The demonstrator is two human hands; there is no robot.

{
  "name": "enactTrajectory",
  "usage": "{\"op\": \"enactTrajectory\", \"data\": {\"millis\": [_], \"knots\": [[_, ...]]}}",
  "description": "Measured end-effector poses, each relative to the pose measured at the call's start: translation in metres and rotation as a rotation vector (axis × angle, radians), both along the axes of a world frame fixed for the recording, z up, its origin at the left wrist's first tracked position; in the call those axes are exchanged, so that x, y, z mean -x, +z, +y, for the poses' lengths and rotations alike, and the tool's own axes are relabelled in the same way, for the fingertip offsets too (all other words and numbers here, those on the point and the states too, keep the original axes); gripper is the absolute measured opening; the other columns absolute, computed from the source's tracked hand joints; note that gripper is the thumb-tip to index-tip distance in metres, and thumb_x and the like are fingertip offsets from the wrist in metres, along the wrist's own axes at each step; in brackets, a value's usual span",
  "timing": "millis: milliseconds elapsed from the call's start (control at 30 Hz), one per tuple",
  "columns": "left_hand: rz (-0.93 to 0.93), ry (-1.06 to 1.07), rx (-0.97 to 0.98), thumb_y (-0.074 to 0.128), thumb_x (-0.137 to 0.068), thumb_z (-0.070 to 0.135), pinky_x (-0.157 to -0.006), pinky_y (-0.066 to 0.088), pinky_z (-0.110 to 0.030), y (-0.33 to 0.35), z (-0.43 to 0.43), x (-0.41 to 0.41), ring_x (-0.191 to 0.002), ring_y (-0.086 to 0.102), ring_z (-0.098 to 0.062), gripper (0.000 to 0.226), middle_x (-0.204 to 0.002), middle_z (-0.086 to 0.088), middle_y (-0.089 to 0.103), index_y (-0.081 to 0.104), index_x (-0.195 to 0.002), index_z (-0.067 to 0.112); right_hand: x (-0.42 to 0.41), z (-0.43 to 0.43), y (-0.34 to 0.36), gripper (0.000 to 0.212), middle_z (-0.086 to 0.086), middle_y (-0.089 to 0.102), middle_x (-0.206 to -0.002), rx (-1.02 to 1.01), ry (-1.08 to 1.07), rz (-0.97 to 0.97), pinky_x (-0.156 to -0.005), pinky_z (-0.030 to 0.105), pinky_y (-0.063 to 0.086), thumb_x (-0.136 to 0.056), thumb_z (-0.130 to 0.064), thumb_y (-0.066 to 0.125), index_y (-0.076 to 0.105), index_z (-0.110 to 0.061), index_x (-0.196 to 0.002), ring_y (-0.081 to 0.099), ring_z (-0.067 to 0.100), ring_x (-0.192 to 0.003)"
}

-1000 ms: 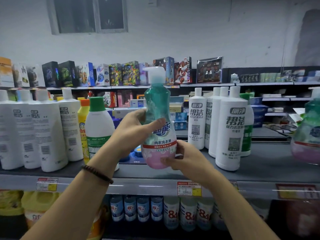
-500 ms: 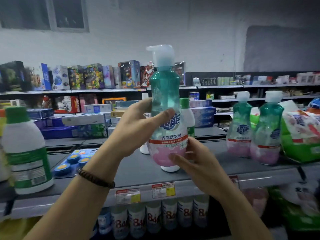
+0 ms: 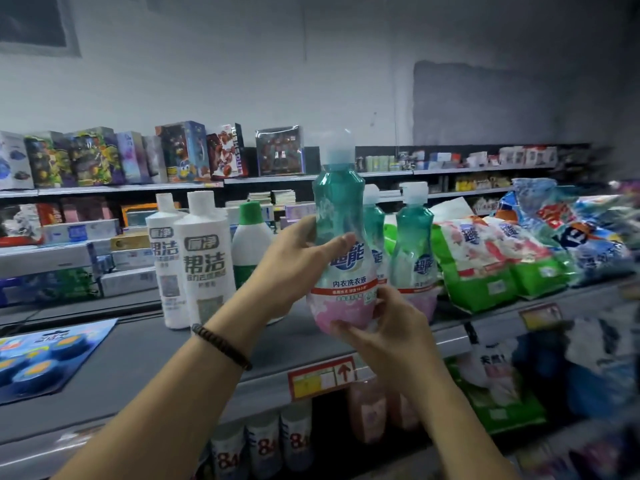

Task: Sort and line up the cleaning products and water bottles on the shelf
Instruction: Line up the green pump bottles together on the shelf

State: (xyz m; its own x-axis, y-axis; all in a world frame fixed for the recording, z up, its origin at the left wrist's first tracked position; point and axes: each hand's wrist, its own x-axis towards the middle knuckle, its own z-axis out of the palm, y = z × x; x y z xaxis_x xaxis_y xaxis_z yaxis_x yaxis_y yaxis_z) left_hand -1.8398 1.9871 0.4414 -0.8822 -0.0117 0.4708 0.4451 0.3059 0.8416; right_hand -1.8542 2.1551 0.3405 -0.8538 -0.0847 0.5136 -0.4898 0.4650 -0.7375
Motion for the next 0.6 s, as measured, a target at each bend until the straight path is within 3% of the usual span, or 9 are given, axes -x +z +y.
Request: {"op": "enactTrajectory", "data": {"millis": [67, 267, 433, 533, 600], "knots": [[-0.038, 0.011, 0.000, 0.076, -0.098, 0.035, -0.083, 0.065, -0.054, -0.007, 0.012, 0.014, -0.098, 0.080, -0.027, 0.025, -0.107, -0.003, 0.082, 0.071, -0.117, 0.019, 0.010, 0.008, -0.008, 0.061, -0.020, 0.075, -0.101, -0.020, -0.073, 0.008, -0.088, 0.034, 0.060, -0.063, -0.067, 0.083, 0.065, -0.037, -0.113, 0.070, 0.001, -0.098], [-0.072, 0.118, 0.029, 0.075, -0.100, 0.032, -0.066, 0.057, -0.035, -0.026, 0.038, 0.050, -0.090, 0.079, -0.020, 0.021, -0.102, 0.003, 0.081, 0.068, -0.116, 0.020, 0.037, 0.017, -0.030, 0.087, -0.005, 0.069, -0.114, -0.072, -0.194, 0.002, -0.093, 0.043, 0.056, -0.058, -0.082, 0.073, 0.060, -0.027, -0.124, 0.066, 0.023, -0.110], [-0.144, 0.154, 0.037, 0.076, -0.098, 0.033, -0.075, 0.064, -0.037, -0.038, 0.046, 0.067, -0.089, 0.078, -0.012, 0.026, -0.100, 0.009, 0.077, 0.067, -0.120, 0.022, 0.055, 0.042, -0.036, 0.046, -0.002, 0.049, -0.113, -0.068, -0.192, -0.008, -0.086, 0.034, 0.051, -0.086, -0.051, 0.078, 0.060, -0.024, -0.118, 0.060, 0.025, -0.104], [-0.189, 0.166, -0.011, 0.076, -0.097, 0.034, -0.060, 0.057, -0.027, -0.042, 0.050, 0.072, -0.083, 0.076, -0.009, 0.026, -0.094, 0.013, 0.075, 0.066, -0.120, 0.026, 0.070, 0.054, -0.037, 0.054, 0.005, 0.051, -0.115, -0.024, -0.316, 0.050, -0.085, 0.037, 0.050, -0.085, -0.037, 0.083, 0.054, -0.013, -0.124, 0.058, 0.031, -0.107], [-0.205, 0.168, -0.012, 0.074, -0.099, 0.034, -0.052, 0.051, -0.019, -0.043, 0.052, 0.075, -0.080, 0.073, -0.009, 0.026, -0.095, 0.013, 0.073, 0.065, -0.122, 0.025, 0.080, 0.059, -0.037, 0.073, 0.013, 0.051, -0.124, 0.011, -0.385, 0.066, -0.097, 0.046, 0.051, -0.079, -0.038, 0.088, 0.048, -0.006, -0.131, 0.054, 0.036, -0.115]]}}
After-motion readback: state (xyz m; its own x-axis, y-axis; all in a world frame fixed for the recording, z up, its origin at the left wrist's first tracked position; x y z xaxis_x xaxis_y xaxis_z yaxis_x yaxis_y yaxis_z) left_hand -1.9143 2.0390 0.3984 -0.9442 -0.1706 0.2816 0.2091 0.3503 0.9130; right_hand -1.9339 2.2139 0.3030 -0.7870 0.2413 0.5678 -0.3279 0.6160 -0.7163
